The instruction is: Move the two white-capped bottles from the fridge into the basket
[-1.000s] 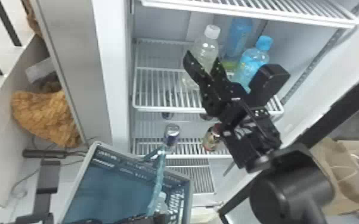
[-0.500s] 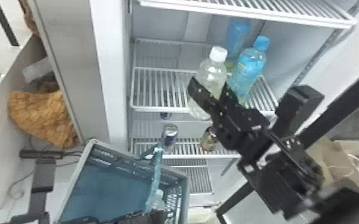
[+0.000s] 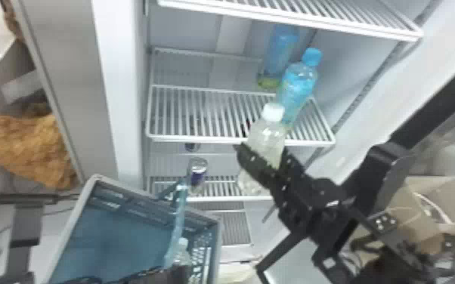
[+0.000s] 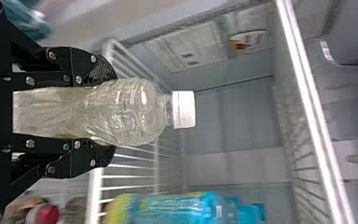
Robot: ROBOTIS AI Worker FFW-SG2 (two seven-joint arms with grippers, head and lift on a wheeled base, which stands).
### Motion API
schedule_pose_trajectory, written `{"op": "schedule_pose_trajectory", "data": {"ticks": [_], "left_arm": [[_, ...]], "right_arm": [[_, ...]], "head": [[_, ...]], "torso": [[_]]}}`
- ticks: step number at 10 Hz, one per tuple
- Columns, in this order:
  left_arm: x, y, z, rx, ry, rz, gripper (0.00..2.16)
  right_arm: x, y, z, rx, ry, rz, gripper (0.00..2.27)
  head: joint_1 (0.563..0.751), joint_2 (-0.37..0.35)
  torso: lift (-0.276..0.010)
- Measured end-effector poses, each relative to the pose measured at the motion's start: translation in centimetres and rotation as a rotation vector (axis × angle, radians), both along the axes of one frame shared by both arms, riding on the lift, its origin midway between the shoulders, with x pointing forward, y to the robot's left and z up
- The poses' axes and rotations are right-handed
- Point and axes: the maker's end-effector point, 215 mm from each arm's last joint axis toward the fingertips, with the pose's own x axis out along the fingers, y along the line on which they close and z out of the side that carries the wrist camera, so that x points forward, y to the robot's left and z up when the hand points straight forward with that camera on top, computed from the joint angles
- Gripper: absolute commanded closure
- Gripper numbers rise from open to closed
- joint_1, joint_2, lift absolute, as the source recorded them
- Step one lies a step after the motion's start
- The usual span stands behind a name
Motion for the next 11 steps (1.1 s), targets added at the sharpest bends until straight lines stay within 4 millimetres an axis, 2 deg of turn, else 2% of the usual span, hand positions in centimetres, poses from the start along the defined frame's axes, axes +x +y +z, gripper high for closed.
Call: {"op": "schedule_pose_trajectory", "data": {"ticks": [3,5,6,8,11], "left_arm": [[0.0,0.1,-0.1,0.003,0.001,0.001,1.21],[0.1,0.1,-0.1,0.006,-0.003,-0.002,1.21],[0.1,0.1,-0.1,0.009,-0.004,-0.003,1.21],[0.1,0.2,-0.1,0.01,-0.004,-0.004,1.21],[0.0,0.1,-0.1,0.008,-0.002,-0.004,1.21]], "right_arm": [[-4.2,0.7,-3.8,-0.039,0.185,0.057,0.9],[-5.9,1.3,-6.7,-0.043,0.294,0.104,0.9],[-6.2,1.4,-8.4,-0.038,0.341,0.125,0.9],[-6.6,1.9,-10.4,-0.028,0.397,0.152,0.9],[-7.4,5.2,-12.2,0.041,0.455,0.252,0.9]], "head": [[0.695,-0.31],[0.695,-0.309],[0.695,-0.307],[0.695,-0.301],[0.695,-0.242]], "torso": [[0.0],[0.0],[0.0],[0.0],[0.0]]}}
